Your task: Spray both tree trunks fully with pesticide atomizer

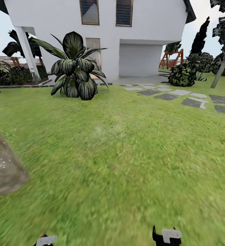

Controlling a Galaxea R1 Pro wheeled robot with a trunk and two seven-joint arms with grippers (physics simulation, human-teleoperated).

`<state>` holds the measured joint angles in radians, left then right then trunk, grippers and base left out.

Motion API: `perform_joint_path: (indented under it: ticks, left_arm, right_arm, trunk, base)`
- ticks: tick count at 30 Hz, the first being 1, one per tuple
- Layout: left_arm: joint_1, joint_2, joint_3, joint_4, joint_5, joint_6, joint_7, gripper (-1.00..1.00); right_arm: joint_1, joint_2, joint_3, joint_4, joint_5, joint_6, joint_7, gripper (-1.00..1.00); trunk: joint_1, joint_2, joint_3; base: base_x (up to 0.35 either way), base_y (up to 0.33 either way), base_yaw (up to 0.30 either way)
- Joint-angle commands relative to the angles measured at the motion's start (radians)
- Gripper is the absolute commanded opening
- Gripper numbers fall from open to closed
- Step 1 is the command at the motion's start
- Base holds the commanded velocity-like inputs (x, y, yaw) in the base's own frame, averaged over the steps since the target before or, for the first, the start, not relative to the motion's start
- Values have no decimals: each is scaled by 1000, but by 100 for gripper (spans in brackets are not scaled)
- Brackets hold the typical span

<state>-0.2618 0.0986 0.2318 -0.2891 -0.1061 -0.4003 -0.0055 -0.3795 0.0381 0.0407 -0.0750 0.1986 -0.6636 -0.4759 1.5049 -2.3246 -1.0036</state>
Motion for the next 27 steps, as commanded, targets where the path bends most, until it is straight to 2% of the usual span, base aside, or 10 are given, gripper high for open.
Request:
perform_joint_path:
  ticks: [1,9,27]
  left_arm:
    - [0,0,8,1,-11,-3,-1,-100]
    - [0,0,8,4,-12,-4,0,-100]
    - [0,1,8,4,-12,-4,1,-100]
  right_arm:
    - [-1,0,4,1,7,1,-10,100]
    - [-1,0,4,1,7,1,-11,100]
    - [-1,0,4,1,7,1,-11,100]
  trunk:
    - [-1,0,-1]
    - [-1,0,-1]
    - [-1,0,-1]
  base:
    - [-311,193,-300]
    - [-241,159,-300]
    - [-5,3,-300]
